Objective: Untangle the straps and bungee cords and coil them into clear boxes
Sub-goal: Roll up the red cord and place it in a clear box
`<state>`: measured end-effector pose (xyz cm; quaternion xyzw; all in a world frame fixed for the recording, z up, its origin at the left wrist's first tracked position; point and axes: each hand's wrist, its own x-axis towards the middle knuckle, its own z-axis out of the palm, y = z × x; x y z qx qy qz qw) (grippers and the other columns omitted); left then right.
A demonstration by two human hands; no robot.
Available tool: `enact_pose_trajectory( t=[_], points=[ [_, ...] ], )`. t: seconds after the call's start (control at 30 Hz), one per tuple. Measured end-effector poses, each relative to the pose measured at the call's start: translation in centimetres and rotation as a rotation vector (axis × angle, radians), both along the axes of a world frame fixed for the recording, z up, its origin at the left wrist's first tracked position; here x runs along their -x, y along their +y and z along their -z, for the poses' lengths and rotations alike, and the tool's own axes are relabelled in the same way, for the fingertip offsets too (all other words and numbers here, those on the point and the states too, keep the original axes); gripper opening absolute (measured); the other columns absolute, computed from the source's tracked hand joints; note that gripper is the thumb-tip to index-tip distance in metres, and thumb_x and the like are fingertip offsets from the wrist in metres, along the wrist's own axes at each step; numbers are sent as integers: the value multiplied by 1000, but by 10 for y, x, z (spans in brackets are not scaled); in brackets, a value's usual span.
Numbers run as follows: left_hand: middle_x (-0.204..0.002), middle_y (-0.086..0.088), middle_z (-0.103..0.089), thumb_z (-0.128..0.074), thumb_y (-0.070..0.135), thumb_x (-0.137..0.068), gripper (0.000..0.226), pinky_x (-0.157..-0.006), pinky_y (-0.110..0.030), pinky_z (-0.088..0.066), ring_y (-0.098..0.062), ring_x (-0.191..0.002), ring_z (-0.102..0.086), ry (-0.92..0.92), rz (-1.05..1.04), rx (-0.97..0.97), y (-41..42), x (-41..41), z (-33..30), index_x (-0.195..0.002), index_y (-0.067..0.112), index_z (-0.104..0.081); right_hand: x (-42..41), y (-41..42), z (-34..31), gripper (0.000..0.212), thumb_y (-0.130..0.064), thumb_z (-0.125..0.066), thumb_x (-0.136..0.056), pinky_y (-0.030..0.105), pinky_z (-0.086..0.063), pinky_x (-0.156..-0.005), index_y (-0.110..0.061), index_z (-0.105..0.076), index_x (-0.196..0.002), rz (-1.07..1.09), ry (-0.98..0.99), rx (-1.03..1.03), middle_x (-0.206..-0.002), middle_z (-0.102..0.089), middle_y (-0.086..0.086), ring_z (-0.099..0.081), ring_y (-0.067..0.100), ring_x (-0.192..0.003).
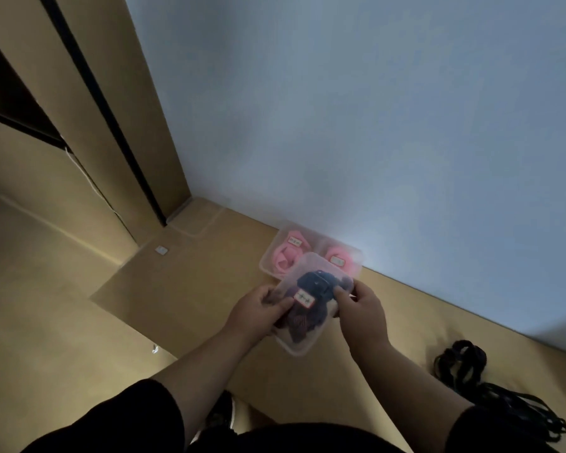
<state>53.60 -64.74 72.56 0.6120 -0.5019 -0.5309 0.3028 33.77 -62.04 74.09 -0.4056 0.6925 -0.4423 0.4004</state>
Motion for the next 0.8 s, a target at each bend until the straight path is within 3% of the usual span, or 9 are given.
enact_pose_trajectory(
  t=[0.1, 0.17, 0.47, 0.6, 0.73, 0.8],
  points=[
    [-88, -5, -73, -76, 36, -86, 23, -68, -44, -61, -22, -79, -71, -80, -78, 28, -29, -37, -11, -91, 17, -65, -43, -30, -13, 13, -24, -59, -100, 23, -61, -62, -24, -65, -112, -92, -4, 1, -98, -72, -7, -71, 11, -88],
    [-92, -3, -72, -74, 42, -86, 27, -76, -49, -60, -24, -85, -70, -120, -101, 42, -49, -62, -13, -95, 19, -64, -72, -49, -18, 13, -23, -61, -100, 15, -55, -57, -25, -64, -112, -123, 3, -15, -98, -72, -10, -70, 7, -88],
    [-106, 6, -64, -61, 50, -94, 40, -76, -40, -61, -14, -91, -65, -279, -82, 50, -142, -133, -4, -123, 24, -55, -161, -122, -11, 13, -18, -63, -97, 15, -55, -59, -28, -64, -106, -169, 36, -86, -94, -73, -7, -70, 1, -81],
    [-107, 3, -64, -59, 49, -95, 31, -85, -46, -59, -20, -94, -65, -283, -26, -22, -178, -139, 6, -116, 27, -53, -179, -147, -1, 15, -22, -63, -97, 12, -54, -58, -30, -62, -110, -164, 121, -128, -94, -73, -12, -69, -5, -81],
    [-108, 0, -65, -58, 51, -96, 34, -87, -42, -57, -22, -96, -65, -300, 16, -89, -200, -131, 23, -117, 25, -54, -183, -168, 8, 17, -28, -64, -97, 24, -60, -76, -21, -61, -113, -154, 339, -194, -102, -70, -6, -68, 6, -91],
    [-100, 4, -64, -58, 52, -95, 34, -72, -32, -54, -15, -85, -63, -325, 46, -88, -207, -124, 30, -112, 23, -56, -181, -175, 12, 17, -29, -64, -97, 30, -59, -84, -22, -56, -109, -158, 477, -234, -106, -67, -2, -65, 12, -95]
  ],
)
